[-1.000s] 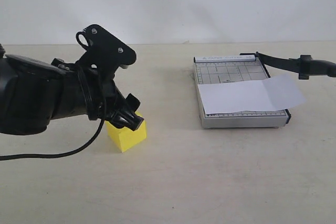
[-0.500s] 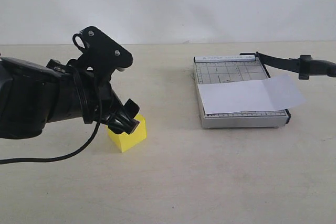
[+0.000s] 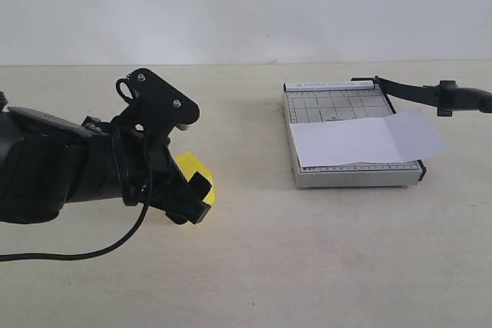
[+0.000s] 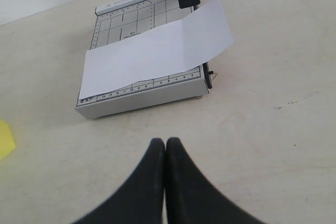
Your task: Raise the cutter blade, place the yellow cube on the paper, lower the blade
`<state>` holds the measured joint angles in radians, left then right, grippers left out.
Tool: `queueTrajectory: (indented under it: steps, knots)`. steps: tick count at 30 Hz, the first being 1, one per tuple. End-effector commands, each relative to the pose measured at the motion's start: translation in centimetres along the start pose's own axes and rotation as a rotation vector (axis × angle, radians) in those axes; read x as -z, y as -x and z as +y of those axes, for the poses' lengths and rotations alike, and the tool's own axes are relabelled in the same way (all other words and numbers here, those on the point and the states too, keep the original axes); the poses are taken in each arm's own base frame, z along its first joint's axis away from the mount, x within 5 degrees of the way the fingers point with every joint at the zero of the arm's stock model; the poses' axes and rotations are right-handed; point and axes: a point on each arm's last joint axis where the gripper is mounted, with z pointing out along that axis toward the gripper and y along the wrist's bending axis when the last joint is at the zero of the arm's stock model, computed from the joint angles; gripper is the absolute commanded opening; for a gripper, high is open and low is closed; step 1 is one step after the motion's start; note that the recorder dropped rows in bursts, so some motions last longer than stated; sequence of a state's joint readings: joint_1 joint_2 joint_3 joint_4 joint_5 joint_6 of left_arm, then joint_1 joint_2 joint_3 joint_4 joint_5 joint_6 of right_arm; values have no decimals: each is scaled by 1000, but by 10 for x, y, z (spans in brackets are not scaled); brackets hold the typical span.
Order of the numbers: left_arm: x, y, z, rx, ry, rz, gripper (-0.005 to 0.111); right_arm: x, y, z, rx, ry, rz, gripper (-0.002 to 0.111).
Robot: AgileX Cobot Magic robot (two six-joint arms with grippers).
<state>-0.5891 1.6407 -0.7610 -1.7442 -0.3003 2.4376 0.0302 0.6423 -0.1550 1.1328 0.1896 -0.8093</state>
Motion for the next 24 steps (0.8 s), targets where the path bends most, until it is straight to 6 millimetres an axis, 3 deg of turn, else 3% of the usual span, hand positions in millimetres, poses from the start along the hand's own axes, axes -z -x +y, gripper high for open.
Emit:
queueTrajectory:
  steps: [1, 11, 24]
  knots:
    - [-1, 0, -3, 36, -15, -6, 87, 0, -1, 1, 16, 6, 5, 0]
    - [-2, 0, -4, 75, -16, -4, 87, 0, -2, 1, 16, 15, 14, 0]
    - [-5, 1, 2, -44, 30, 18, 87, 0, -2, 1, 19, 15, 14, 0]
